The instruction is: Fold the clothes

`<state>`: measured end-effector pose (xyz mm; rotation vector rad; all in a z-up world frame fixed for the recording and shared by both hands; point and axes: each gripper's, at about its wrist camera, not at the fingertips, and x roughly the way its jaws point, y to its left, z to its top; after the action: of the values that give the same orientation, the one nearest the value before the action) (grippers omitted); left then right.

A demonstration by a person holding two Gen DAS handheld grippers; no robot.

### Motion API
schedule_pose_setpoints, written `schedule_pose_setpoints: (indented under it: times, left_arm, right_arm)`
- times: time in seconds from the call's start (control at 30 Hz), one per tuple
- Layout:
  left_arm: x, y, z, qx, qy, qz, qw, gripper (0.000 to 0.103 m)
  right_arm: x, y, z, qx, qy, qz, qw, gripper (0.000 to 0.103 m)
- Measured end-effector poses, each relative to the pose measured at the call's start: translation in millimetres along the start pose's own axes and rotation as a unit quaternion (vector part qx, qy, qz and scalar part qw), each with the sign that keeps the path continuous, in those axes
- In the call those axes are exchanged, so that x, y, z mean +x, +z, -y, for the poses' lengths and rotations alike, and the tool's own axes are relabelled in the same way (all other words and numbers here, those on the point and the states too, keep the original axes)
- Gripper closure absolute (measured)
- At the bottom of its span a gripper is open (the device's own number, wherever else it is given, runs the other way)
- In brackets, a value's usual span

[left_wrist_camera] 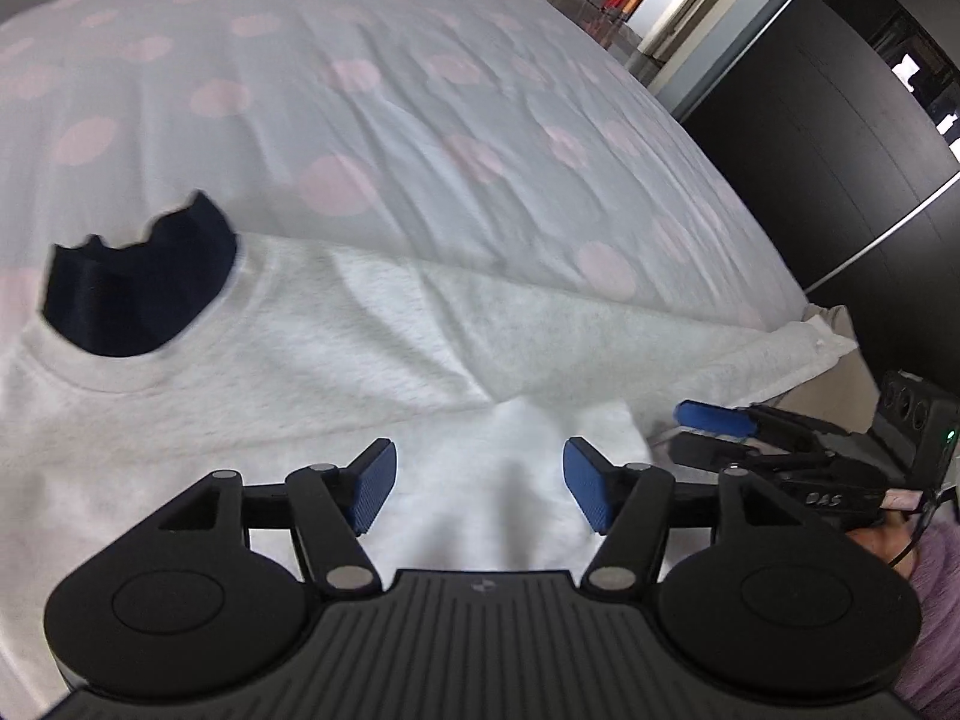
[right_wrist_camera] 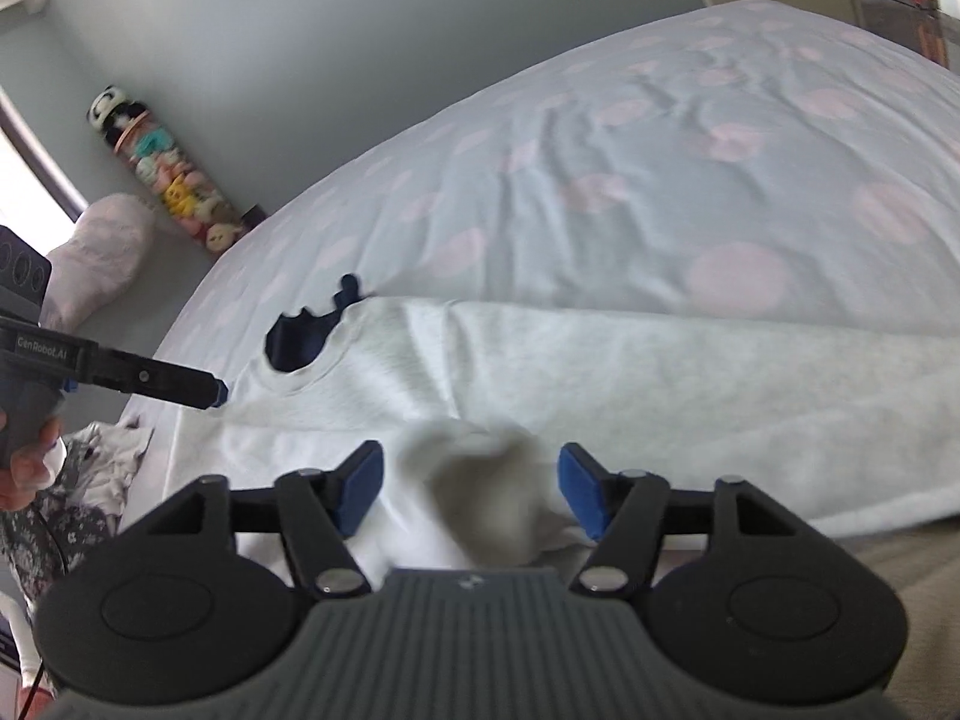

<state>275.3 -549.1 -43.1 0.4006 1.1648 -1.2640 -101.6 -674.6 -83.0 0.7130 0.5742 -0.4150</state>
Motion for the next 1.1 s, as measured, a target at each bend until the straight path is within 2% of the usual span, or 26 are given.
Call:
schedule_pose_setpoints:
  times: [0.1, 0.2, 0.3, 0.37, 0.53, 0.67, 0.8, 0.87, 0.93, 0.97, 1.0, 1.03, 1.1]
  left_arm:
    - [-16, -9, -27, 0.001, 0.052, 0.015, 0.9985, 0.043]
    - [-33, -18, -64, -0.007, 0.108, 0.029, 0.9937, 0.043]
    - [-52, -29, -101, -0.036, 0.167, 0.053, 0.9838, 0.043]
    - [-64, -37, -130, -0.079, 0.198, 0.067, 0.9747, 0.043]
    - [-65, -49, -188, -0.147, 0.228, 0.069, 0.96, 0.043]
    - [-51, -50, -215, -0.191, 0.22, 0.076, 0.9535, 0.043]
    - [-34, -47, -226, -0.221, 0.222, 0.081, 0.9461, 0.043]
    - [-29, -44, -228, -0.224, 0.241, 0.076, 0.9413, 0.049]
    - [-27, -45, -232, -0.229, 0.255, 0.065, 0.937, 0.081]
    - [-28, -46, -233, -0.229, 0.259, 0.061, 0.9362, 0.086]
    - [-30, -47, -232, -0.225, 0.258, 0.062, 0.9374, 0.092]
    - [-33, -48, -232, -0.222, 0.257, 0.062, 0.9385, 0.098]
    - [-38, -51, -231, -0.214, 0.256, 0.063, 0.9407, 0.098]
  right_arm:
    - [8, 1, -8, -0.003, -0.011, -0.012, 1.0, 0.022]
    - [20, 3, -8, -0.004, -0.037, -0.026, 0.999, 0.022]
    - [34, 7, -4, -0.007, -0.053, -0.034, 0.998, 0.022]
    - [44, 9, -2, -0.009, -0.063, -0.037, 0.997, 0.022]
    - [62, 10, 0, -0.007, -0.067, -0.049, 0.997, 0.024]
    - [67, 9, -5, -0.013, -0.065, -0.052, 0.996, 0.024]
    - [70, 9, -13, -0.025, -0.07, -0.052, 0.996, 0.035]
    - [70, 9, -17, -0.036, -0.077, -0.051, 0.995, 0.042]
    - [69, 8, -21, -0.051, -0.087, -0.049, 0.994, 0.061]
    - [68, 8, -22, -0.056, -0.09, -0.046, 0.993, 0.069]
    - [66, 8, -23, -0.058, -0.091, -0.044, 0.993, 0.082]
    - [64, 9, -24, -0.059, -0.091, -0.041, 0.993, 0.088]
    - [58, 11, -28, -0.064, -0.088, -0.034, 0.993, 0.096]
